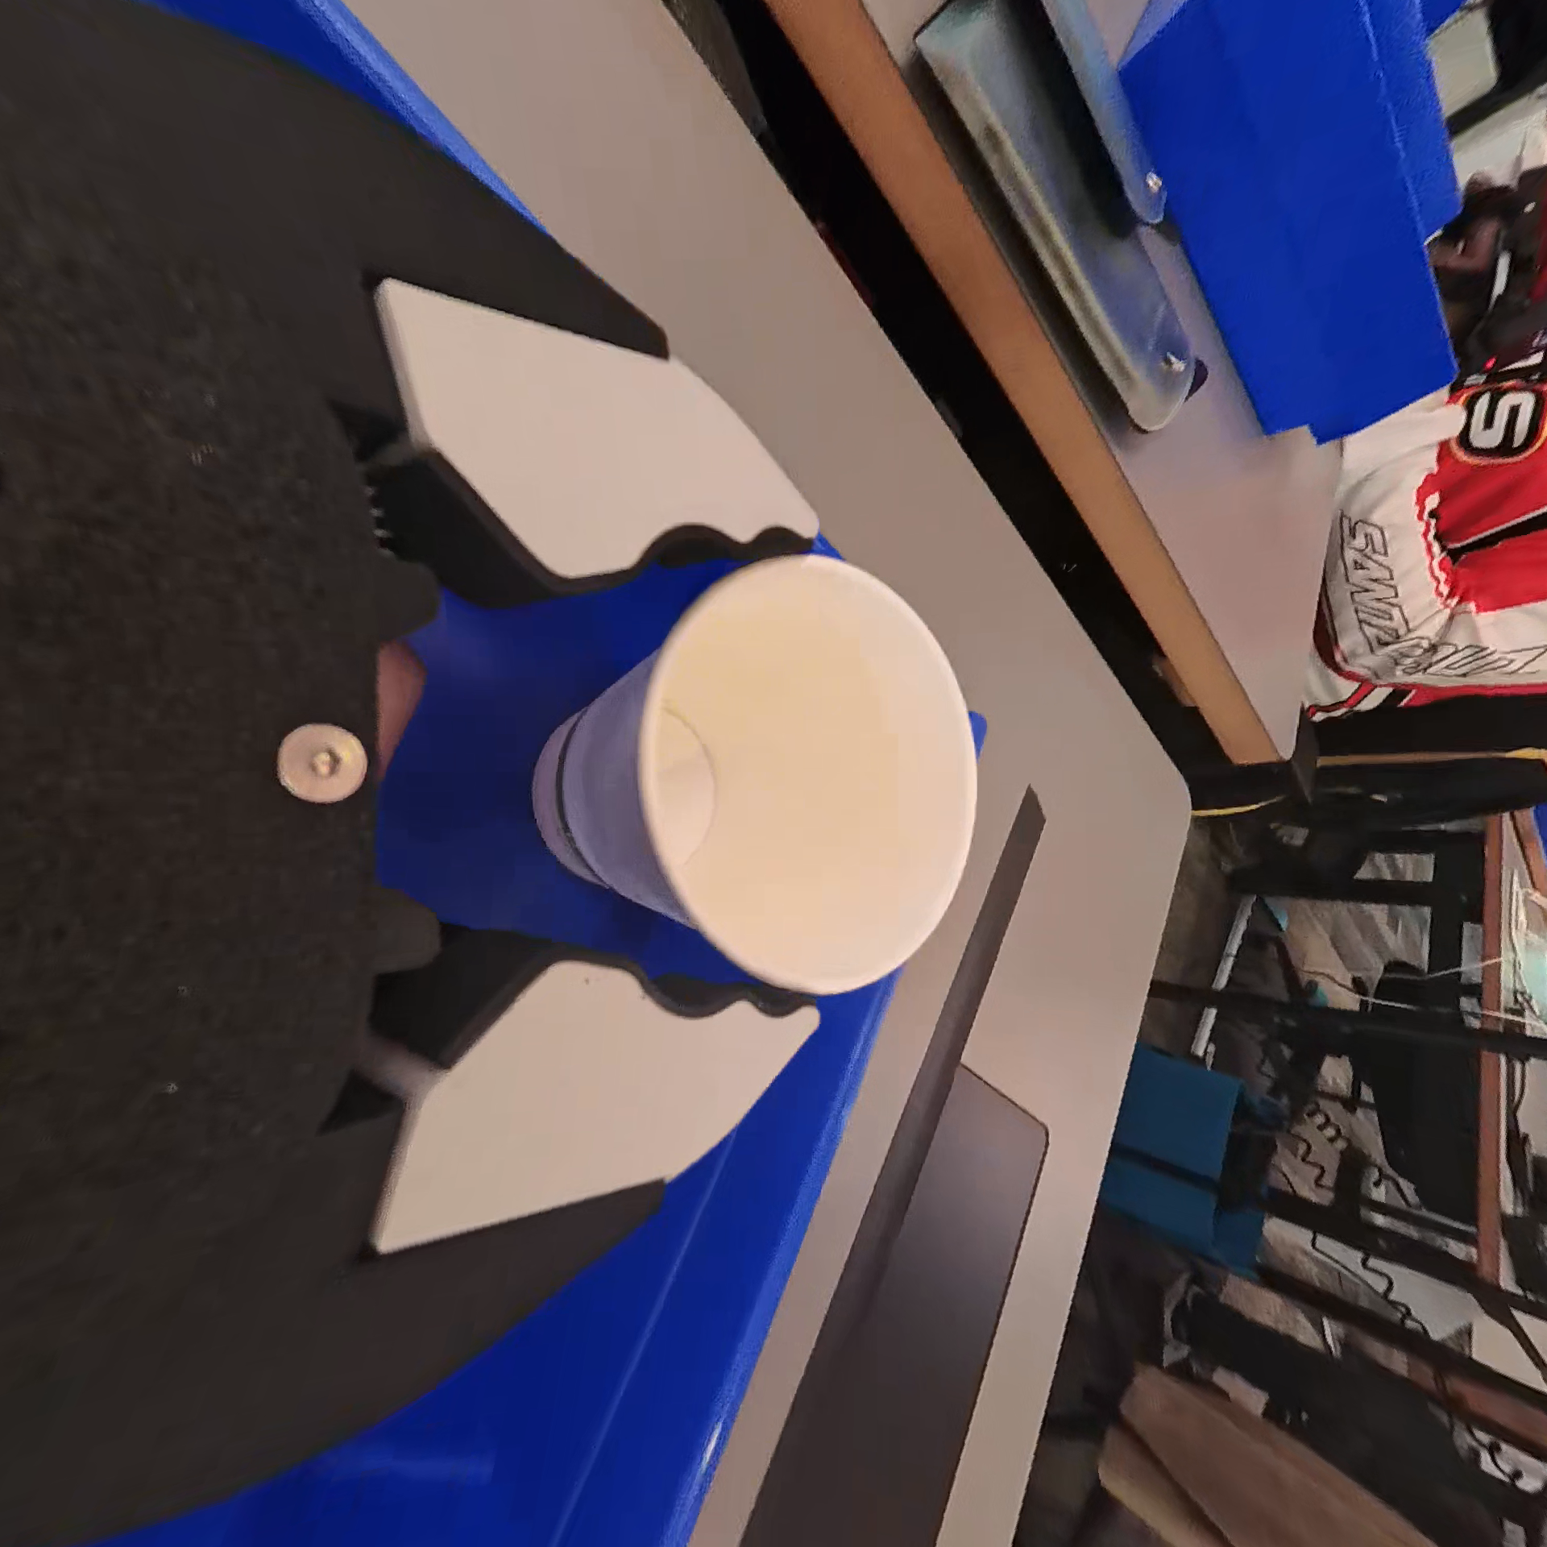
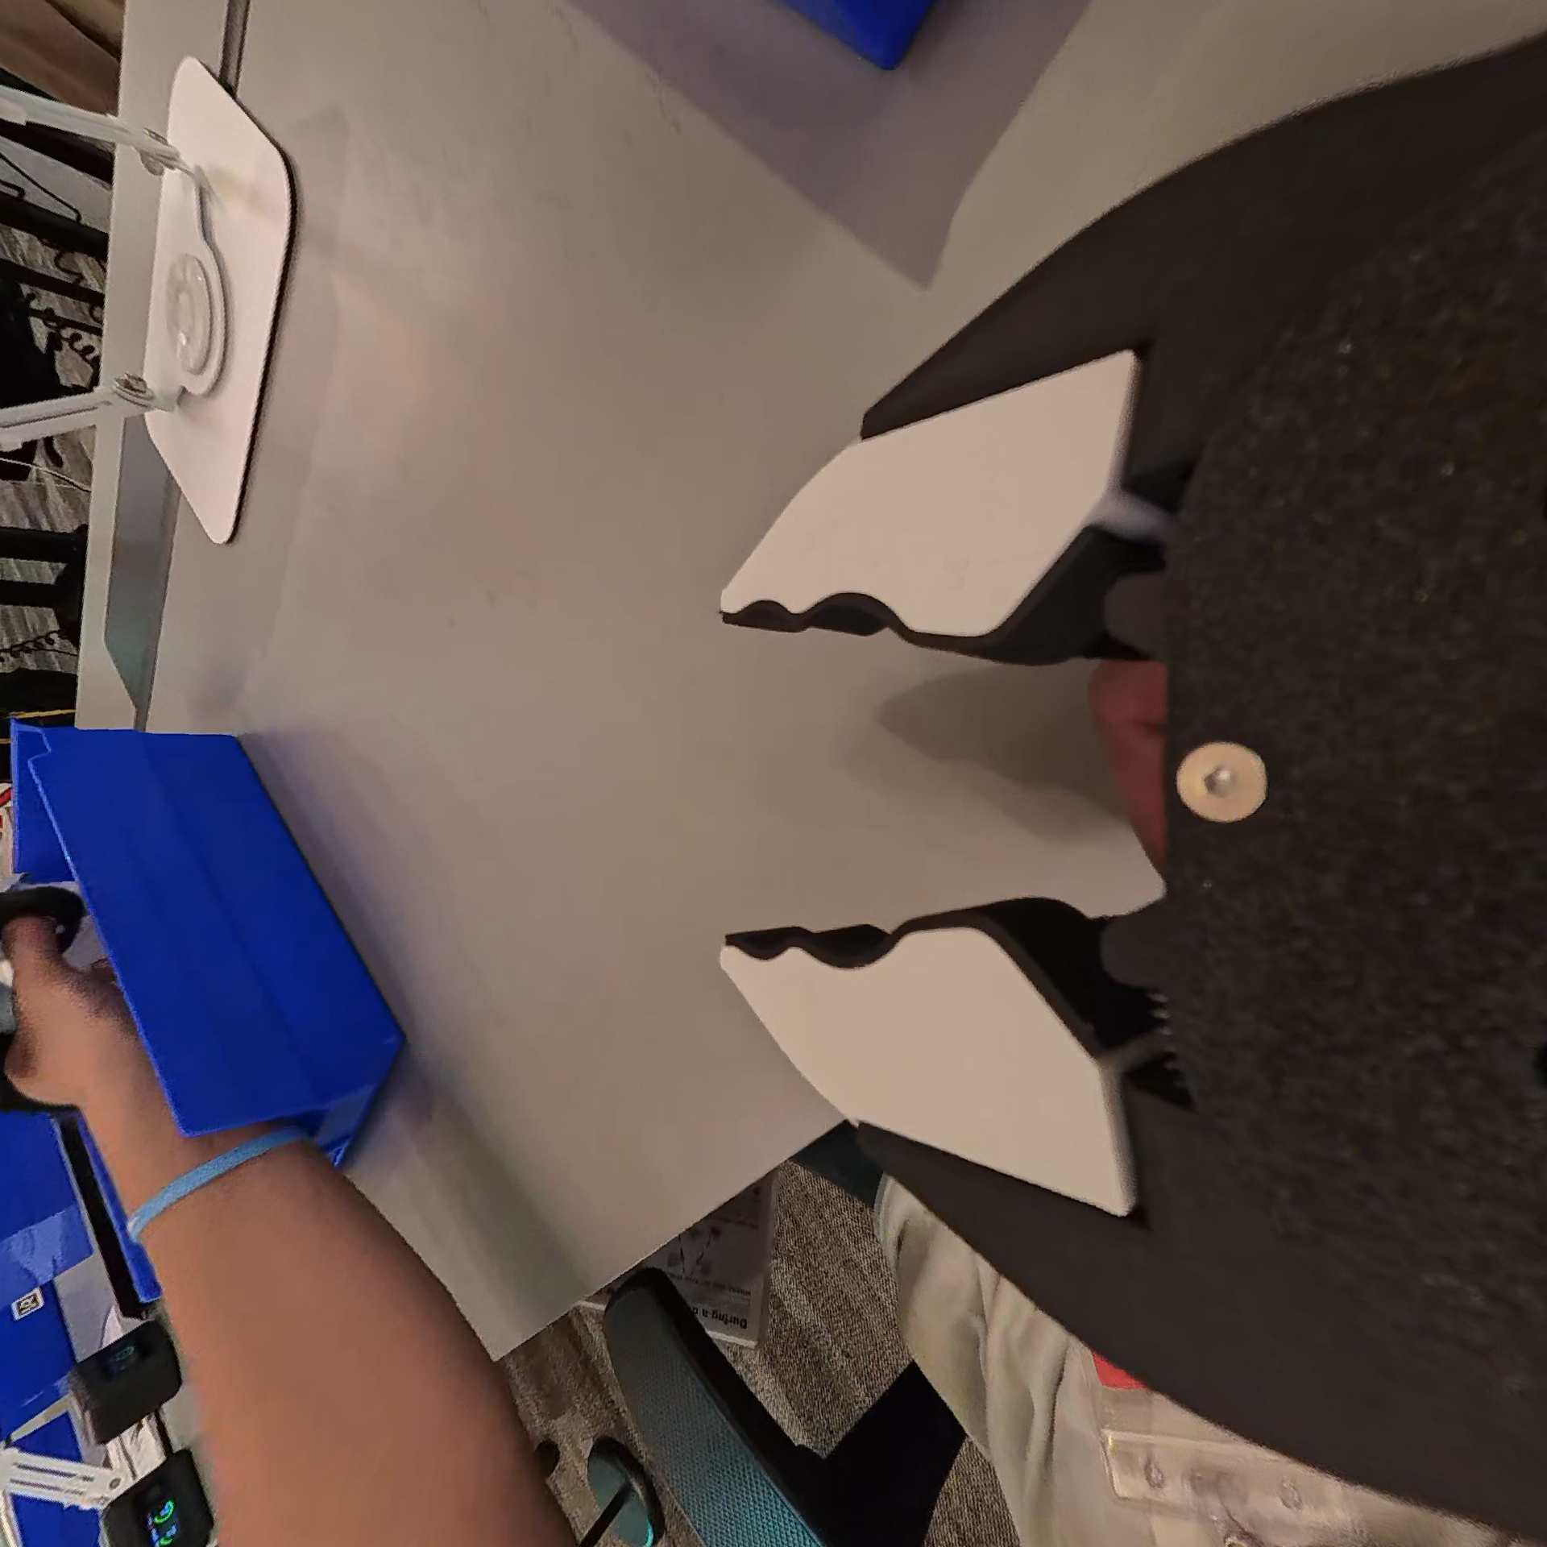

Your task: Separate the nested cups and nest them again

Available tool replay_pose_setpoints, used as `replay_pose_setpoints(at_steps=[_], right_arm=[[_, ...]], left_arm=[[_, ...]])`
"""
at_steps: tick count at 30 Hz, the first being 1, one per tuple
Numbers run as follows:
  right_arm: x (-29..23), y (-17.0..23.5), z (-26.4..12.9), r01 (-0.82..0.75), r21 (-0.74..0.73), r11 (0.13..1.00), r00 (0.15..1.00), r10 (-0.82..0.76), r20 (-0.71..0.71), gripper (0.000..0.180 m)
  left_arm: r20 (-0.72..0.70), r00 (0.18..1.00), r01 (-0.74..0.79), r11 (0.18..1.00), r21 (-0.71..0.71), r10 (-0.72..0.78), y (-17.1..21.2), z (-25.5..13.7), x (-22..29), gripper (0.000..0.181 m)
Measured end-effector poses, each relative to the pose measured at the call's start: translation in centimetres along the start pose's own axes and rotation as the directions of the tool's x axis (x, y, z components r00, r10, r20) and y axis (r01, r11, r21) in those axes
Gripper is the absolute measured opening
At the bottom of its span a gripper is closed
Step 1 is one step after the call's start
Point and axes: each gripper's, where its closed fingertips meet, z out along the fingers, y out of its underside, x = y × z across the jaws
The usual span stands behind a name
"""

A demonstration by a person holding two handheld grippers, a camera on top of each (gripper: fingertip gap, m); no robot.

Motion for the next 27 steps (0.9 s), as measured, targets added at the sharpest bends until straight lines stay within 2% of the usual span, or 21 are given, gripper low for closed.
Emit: replay_pose_setpoints(at_steps=[6, 9, 13, 17, 19, 22, 23, 25, 27], right_arm=[[-0.1, 0.2, 0.3, -0.007, -0.015, 1.000, 1.000, 0.007, 0.016, 0.067], [-0.1, 0.6, 0.5, -0.016, -0.026, 1.000, 1.000, 0.017, 0.019, 0.067], [-0.2, 0.2, 0.1, -0.024, -0.010, 1.000, 0.999, 0.024, 0.023, 0.066], [0.9, -0.9, -1.0, -0.048, 0.033, 0.998, 0.999, 0.048, 0.015, 0.066], [2.0, -1.8, -2.0, -0.065, 0.075, 0.995, 0.998, 0.064, 0.011, 0.066], [3.0, -3.8, -3.3, -0.124, 0.158, 0.980, 0.990, 0.111, 0.087, 0.066], [3.0, -4.5, -3.6, -0.147, 0.180, 0.973, 0.984, 0.125, 0.130, 0.066], [2.5, -6.2, -3.7, -0.166, 0.215, 0.962, 0.969, 0.119, 0.217, 0.067], [1.5, -8.0, -3.3, -0.131, 0.225, 0.966, 0.958, 0.066, 0.278, 0.070]], left_arm=[[0.069, 0.996, -0.051, 0.999, 0.015, 0.050, 0.1, 0.7, -0.5, 0.096], [0.052, 0.997, -0.048, 0.999, -0.004, 0.048, 0.2, 0.5, -0.5, 0.094], [-0.060, 0.998, 0.007, 1.000, -0.002, -0.007, -0.4, -1.3, -0.2, 0.093], [-0.280, 0.960, 0.016, 0.989, 0.147, 0.026, -3.5, -6.8, -0.2, 0.093], [-0.463, 0.883, 0.031, 0.974, 0.225, 0.079, -5.0, -11.4, 0.0, 0.093], [-0.695, 0.689, 0.002, 0.959, 0.282, 0.204, -5.2, -19.1, 0.5, 0.093], [-0.758, 0.606, -0.011, 0.955, 0.296, 0.242, -4.9, -21.7, 0.8, 0.093], [-0.867, 0.380, -0.079, 0.946, 0.315, 0.321, -3.1, -27.1, 2.3, 0.093], [-0.908, 0.152, -0.071, 0.921, 0.383, 0.389, -1.9, -32.5, 3.7, 0.093]])
